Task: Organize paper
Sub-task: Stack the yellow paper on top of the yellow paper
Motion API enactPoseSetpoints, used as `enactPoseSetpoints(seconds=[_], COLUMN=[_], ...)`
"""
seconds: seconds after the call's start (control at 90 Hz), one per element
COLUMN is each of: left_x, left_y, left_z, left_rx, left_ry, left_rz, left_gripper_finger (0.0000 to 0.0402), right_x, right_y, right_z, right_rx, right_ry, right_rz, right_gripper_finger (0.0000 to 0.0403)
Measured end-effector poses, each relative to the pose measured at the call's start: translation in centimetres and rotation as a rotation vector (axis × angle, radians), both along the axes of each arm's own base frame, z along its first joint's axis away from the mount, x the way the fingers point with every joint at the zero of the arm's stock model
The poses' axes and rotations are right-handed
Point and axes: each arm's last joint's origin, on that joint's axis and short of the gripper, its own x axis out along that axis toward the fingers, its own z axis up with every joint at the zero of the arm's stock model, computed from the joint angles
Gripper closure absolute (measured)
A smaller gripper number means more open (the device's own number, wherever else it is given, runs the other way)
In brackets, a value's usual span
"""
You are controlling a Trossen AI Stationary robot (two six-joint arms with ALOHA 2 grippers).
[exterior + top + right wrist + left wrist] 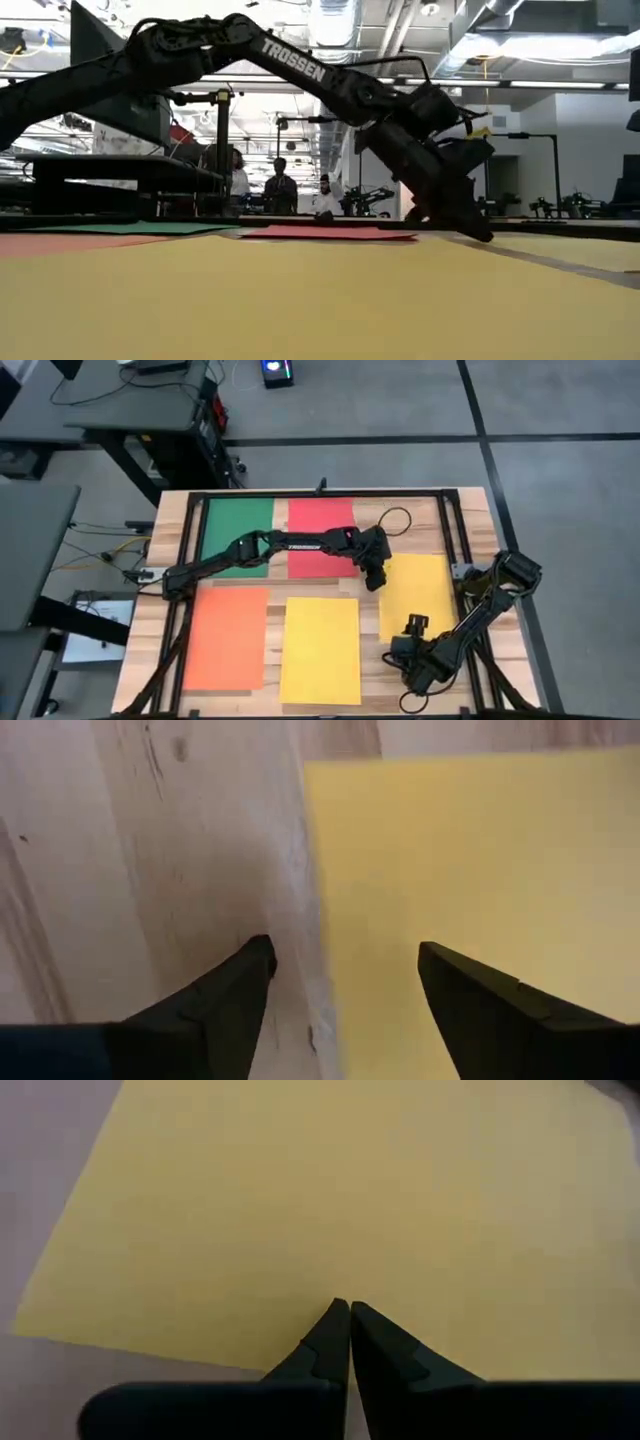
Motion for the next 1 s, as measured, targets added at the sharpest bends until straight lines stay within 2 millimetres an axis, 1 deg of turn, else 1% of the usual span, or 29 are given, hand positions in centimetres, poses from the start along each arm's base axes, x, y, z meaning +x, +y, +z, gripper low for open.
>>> enactPoseSetpoints(seconds=[0.189,0.344,0.467,0.656,0.811,1.0], left_x=[-0.4,-0.5,-0.5,-0.7,-0.9,-1.1], left_y=[-2.3,-3.5,-3.8,-4.0,-3.9,-4.0], left_z=[-0.3,-0.6,-0.7,-0.8,-0.9,-1.0], left_rx=[-0.01,-0.012,-0.013,-0.027,-0.029,-0.015], left_ry=[0.083,0.113,0.118,0.146,0.168,0.187], left_rz=[-0.049,-0.067,-0.068,-0.075,-0.08,-0.103], left_gripper_finger=[0.0402,0.0402,0.0401,0.0401,0.0401,0.0401], right_x=[-0.1,-0.1,-0.3,-0.7,-0.9,-1.6], right_y=[-0.1,-0.1,-0.3,0.1,1.1,2.7], right_z=[0.0,0.0,0.0,0.7,1.9,2.8], right_rx=[-0.007,-0.016,-0.032,-0.046,-0.009,0.061], right_ry=[0.008,0.017,0.032,0.094,0.128,0.159], right_rz=[0.0,-0.001,-0.001,-0.012,-0.026,0.012], right_gripper_finger=[0.0156,0.0156,0.0156,0.0156,0.0156,0.0156])
